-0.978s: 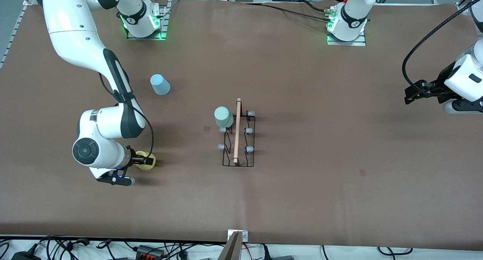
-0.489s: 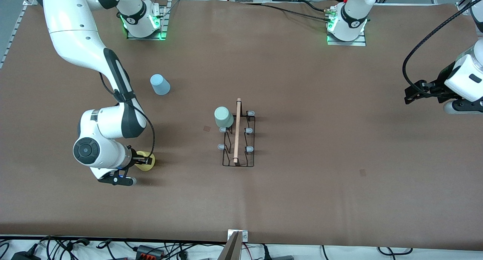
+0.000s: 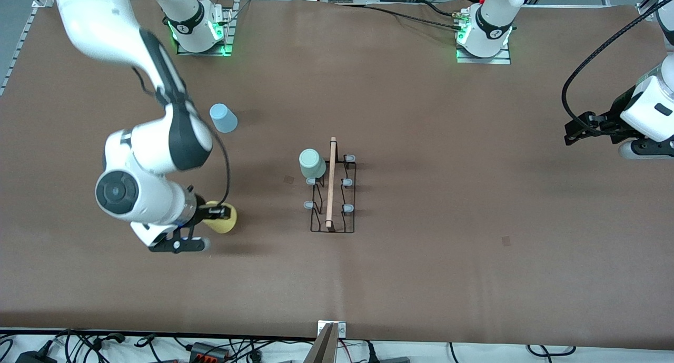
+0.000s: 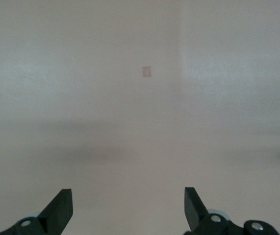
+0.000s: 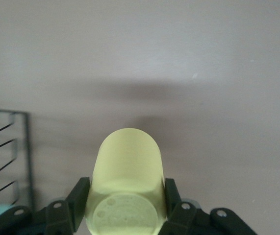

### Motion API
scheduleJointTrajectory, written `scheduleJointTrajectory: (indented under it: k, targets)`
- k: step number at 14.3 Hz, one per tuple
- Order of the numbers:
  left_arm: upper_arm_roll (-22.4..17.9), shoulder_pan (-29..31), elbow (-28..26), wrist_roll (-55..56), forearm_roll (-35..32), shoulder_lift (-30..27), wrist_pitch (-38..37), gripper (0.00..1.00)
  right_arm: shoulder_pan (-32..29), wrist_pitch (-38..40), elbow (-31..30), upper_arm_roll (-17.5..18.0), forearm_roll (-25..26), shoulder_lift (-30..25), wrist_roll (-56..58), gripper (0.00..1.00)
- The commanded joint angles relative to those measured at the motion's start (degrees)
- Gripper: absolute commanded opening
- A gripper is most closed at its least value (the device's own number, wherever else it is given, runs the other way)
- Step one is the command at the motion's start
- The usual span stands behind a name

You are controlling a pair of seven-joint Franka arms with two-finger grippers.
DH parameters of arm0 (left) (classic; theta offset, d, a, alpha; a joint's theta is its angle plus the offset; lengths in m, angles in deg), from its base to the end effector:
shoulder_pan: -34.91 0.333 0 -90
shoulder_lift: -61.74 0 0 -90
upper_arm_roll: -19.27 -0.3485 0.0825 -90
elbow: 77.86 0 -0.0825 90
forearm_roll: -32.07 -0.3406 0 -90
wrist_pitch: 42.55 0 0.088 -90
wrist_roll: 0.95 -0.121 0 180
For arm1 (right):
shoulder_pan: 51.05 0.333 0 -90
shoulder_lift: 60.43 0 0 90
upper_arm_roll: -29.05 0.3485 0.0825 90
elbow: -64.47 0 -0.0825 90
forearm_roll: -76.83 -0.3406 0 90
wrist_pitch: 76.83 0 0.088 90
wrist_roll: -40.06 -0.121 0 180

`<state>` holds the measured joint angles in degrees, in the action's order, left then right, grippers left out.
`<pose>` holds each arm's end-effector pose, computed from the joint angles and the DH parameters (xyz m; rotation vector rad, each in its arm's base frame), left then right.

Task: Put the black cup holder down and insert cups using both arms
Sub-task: 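Grasp and lift the yellow cup with the right gripper, then insert the yellow cup onto a holder peg with the right gripper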

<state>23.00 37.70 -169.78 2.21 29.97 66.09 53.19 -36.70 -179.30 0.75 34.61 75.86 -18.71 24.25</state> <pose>0.5431 -0.0034 0.5974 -3.1093 -0.0545 0.0124 0.6886 0.2275 0.4033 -3.0762 -0.0686 0.1097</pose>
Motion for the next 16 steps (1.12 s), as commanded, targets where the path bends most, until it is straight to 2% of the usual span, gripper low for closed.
scheduleJointTrajectory:
  k: [1, 4, 8, 16]
  targets:
    - [0.0, 0.2, 0.9, 0.0, 0.3, 0.0, -1.1, 1.00, 3.6, 1.6, 1.7, 0.4, 0.4, -0.4, -6.3, 0.27]
    - [-0.1, 0.3, 0.9, 0.0, 0.3, 0.0, -1.1, 1.00, 7.4, -0.1, 1.7, 0.4, -0.3, -0.4, -14.0, 0.27]
    - [-0.1, 0.4, 0.9, 0.0, 0.3, 0.0, -1.1, 1.00, 9.7, -8.8, 1.6, 0.8, -4.9, 0.7, -19.4, 0.28]
    - [-0.2, 0.4, 0.8, -0.1, 0.3, 0.0, -1.1, 1.00, 12.6, -13.5, 1.3, 0.7, -4.8, 3.5, -21.8, 0.28]
